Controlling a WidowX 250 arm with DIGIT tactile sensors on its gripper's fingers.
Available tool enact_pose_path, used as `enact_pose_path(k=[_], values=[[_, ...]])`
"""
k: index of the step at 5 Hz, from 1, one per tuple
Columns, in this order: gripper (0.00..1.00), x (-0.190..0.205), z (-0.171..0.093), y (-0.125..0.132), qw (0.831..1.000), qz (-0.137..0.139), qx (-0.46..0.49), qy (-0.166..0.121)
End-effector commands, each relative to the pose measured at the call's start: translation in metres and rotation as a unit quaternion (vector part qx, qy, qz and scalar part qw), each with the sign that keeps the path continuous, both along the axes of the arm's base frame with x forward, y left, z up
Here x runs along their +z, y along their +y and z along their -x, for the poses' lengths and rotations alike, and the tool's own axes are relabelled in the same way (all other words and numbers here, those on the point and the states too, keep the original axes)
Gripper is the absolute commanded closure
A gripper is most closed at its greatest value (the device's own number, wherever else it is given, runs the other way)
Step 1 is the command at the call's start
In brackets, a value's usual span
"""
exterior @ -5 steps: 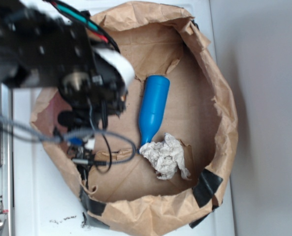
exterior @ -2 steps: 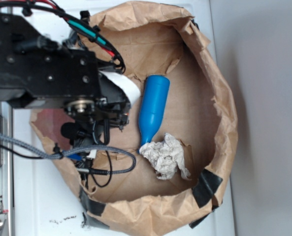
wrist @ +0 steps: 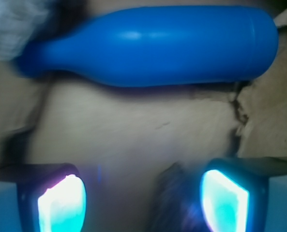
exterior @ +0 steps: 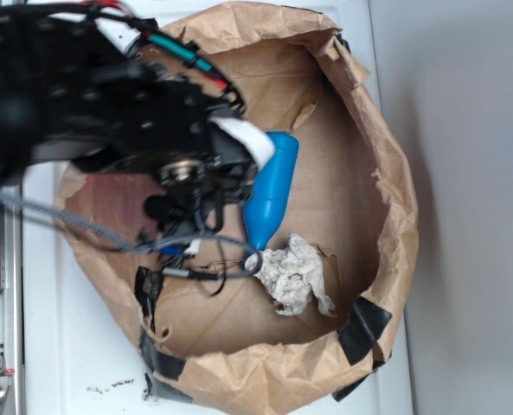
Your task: Grab the rock.
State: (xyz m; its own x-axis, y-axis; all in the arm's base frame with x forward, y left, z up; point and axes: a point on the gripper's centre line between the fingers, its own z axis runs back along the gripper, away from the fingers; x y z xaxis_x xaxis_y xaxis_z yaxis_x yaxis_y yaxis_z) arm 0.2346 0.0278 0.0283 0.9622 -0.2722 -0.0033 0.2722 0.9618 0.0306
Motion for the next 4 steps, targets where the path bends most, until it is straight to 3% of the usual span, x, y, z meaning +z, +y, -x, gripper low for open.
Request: enact_pose_path(k=[1, 2, 4], values=[[0.00, -0.014, 0.023, -0.013, 0.998, -0.054, 0.007, -0.008], [0.00, -0.004, 0.027, -0.018, 0.999, -0.044, 0.000, -0.024], [0.00, 0.023, 0.041, -0.010, 0.999, 0.011, 0.004, -0.042]])
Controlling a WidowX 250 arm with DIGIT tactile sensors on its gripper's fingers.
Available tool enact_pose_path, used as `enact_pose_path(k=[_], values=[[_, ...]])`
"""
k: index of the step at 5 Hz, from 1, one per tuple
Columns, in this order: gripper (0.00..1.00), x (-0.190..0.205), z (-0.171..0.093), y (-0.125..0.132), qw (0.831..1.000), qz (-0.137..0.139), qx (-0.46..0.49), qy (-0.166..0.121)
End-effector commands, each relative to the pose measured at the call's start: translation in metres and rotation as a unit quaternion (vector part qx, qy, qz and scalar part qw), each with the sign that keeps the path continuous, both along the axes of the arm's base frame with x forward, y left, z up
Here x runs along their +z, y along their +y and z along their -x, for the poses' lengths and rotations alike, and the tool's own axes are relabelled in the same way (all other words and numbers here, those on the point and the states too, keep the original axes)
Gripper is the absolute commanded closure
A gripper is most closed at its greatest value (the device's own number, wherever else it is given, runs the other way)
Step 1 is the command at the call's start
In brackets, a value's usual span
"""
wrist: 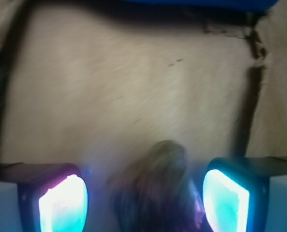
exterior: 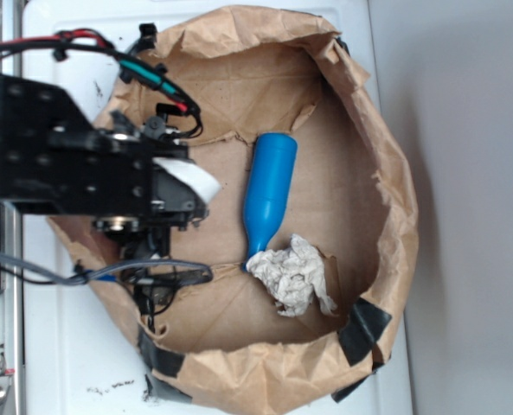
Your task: Grab the rock.
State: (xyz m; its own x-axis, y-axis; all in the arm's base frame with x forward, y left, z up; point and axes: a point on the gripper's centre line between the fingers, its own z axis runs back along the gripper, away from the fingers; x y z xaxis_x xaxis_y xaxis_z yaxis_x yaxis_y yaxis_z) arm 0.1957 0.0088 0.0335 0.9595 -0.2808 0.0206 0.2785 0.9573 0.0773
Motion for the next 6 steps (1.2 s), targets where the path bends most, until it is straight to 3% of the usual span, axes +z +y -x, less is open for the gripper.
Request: enact_pose_path(k=[1, 4, 5, 6], values=[[0.00, 0.018, -0.002, 0.016, 0.999, 0.026, 0.018, -0.025], [0.00, -0.012, -0.036, 0.018, 1.000, 0.025, 0.013, -0.007], [1.00, -0.023, -0.015, 0.008, 1.000, -0.010, 0.026, -0.011], [1.00, -0.007, -0.013, 0.006, 0.999, 0.005, 0.018, -0.034]])
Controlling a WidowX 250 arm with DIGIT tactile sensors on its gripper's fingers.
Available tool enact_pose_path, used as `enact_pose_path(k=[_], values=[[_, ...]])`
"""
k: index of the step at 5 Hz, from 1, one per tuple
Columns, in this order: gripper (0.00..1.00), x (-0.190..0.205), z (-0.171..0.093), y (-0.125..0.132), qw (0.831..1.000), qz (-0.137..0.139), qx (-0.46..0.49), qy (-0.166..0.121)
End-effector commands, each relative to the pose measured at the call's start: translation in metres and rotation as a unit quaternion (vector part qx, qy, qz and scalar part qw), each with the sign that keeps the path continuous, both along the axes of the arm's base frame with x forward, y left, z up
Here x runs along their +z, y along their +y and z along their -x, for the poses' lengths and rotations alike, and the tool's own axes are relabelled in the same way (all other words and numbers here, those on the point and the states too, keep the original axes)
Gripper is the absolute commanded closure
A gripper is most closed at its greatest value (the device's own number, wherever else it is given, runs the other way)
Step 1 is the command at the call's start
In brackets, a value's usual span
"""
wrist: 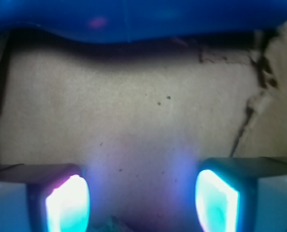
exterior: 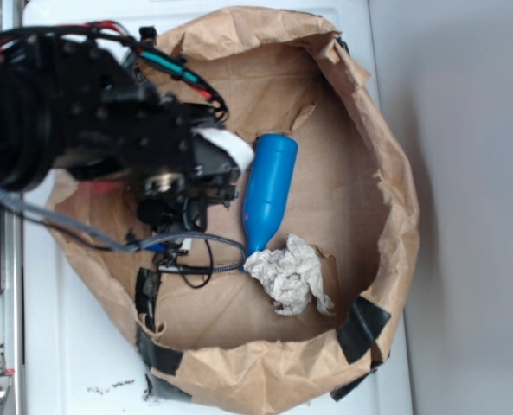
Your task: Grab the rock.
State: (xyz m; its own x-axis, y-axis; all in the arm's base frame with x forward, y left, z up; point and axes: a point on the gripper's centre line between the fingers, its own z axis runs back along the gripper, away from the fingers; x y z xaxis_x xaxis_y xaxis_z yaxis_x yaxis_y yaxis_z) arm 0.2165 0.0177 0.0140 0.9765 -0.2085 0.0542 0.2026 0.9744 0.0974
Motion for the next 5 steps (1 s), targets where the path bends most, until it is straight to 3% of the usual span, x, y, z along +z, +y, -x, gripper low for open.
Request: enact_pose_path(k=[1, 2, 3, 5], values=[[1.00, 0.021, 0.011, -0.002, 0.999, 0.020, -0.024, -0.022], [0.00, 0.033, 0.017, 0.000, 0.998, 0.049, -0.026, -0.024], [0.00, 0.044, 0.022, 0.001, 0.996, 0.075, -0.029, -0.025], [0.00, 0.043, 0.022, 0.006, 0.996, 0.085, -0.029, -0.012]])
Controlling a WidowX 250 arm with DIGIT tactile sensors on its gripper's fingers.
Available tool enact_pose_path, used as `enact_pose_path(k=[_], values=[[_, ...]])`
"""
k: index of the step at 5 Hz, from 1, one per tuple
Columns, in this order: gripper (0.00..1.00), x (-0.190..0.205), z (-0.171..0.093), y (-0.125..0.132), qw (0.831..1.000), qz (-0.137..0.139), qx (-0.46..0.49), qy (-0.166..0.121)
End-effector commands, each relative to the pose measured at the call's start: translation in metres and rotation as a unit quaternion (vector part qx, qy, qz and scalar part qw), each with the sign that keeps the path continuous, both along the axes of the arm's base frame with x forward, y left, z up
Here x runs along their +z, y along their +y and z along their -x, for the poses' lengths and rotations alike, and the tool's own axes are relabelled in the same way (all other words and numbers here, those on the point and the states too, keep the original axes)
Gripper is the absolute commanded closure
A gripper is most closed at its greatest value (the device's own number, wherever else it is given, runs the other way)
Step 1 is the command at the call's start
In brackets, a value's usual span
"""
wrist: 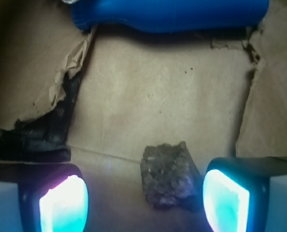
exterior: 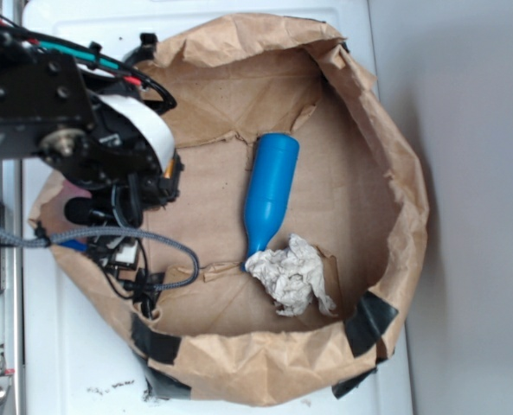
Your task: Grab the rock.
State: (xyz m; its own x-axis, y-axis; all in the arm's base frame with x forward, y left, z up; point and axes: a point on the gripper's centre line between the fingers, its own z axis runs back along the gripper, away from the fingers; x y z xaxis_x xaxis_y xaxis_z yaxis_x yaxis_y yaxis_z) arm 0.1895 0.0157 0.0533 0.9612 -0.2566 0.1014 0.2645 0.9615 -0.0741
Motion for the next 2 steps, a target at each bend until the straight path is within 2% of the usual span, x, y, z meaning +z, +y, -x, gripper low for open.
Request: enact_pose_path(k=[1, 2], values=[[0.00, -0.014, -0.007, 0.010, 1.000, -0.025, 0.004, 0.007], [0.00, -0.034, -0.009, 0.015, 0.999, -0.048, 0.008, 0.022]])
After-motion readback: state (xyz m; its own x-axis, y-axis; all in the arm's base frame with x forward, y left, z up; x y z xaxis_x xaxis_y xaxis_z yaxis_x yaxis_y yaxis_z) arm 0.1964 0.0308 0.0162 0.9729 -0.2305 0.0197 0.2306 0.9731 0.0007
